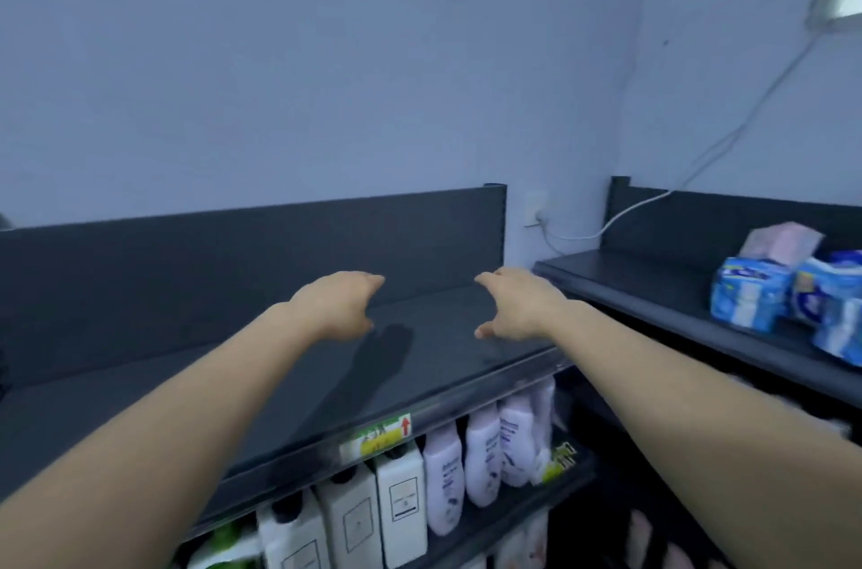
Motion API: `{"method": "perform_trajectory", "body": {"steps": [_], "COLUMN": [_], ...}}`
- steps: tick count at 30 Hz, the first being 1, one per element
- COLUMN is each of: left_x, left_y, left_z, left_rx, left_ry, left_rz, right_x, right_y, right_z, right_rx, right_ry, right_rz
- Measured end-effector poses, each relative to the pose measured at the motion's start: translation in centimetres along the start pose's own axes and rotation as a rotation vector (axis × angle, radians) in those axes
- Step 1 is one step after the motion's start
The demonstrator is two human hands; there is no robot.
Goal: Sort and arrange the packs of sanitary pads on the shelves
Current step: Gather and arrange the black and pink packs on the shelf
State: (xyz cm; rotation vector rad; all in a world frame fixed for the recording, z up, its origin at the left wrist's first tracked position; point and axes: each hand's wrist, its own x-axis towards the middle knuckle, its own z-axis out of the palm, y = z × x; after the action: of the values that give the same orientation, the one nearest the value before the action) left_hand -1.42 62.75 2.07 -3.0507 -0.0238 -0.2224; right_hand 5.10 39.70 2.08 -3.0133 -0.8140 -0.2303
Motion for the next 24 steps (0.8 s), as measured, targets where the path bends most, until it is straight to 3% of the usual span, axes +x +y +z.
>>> {"method": "perform_trajectory", "body": {"steps": [12,24], "left_x": [6.9,4.2], "left_y": [16.8,39.5], "left_z": [0.7,-0.3], "left_rx": [-0.069,-0.15], "left_ry": [0.015,0.054], "left_rz": [0.497,0.86], "right_x": [-13.5,-32.6], "right_y": [14.3,25.1], "right_z": [-0.3,-1.8], "right_rx": [-0.058,-0.116], "right_ry": [-0.023,-0.042], "right_rz": [0.507,0.888]}}
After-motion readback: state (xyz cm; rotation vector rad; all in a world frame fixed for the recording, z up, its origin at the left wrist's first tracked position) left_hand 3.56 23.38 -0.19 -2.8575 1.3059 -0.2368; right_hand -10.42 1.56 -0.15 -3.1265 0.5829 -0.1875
